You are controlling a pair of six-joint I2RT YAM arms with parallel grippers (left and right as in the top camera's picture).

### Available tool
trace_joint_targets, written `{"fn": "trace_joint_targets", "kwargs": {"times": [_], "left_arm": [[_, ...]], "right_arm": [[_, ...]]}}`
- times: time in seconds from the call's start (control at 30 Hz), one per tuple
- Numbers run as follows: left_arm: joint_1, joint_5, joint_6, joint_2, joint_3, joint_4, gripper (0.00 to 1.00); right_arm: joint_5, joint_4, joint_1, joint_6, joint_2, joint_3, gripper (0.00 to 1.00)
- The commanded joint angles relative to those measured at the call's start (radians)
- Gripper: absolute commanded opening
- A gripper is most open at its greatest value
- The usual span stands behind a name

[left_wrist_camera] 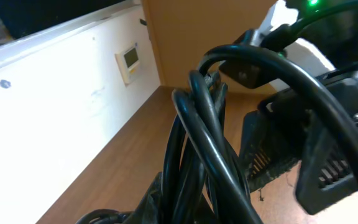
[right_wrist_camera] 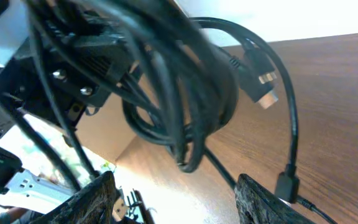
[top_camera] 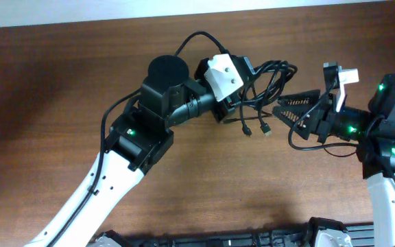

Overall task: Untangle cables
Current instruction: 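Hold the bundle with the left gripper and approach with the open right gripper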

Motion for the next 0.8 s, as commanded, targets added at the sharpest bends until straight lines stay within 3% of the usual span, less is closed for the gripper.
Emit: {"fn": "trace_joint_targets", "kwargs": {"times": [0.0,0.13,0.77], "left_arm": [[-0.001,-0.014,-0.014,-0.004,0.005,0.014,0.00],[-0.001,0.070,-0.014,-0.004,0.005,0.034,0.00],[-0.002,0.071,-0.034,0.003,0.005,0.029,0.00]], "right_arm": [[-0.105,0.067,-0.003,0.000,-0.004,0.007,0.63],[-0.108,0.106,-0.003,0.000,-0.004,0.007,0.64],[-0.199,0.204,-0.003,0.000,-0.006,0.007,0.63]]}}
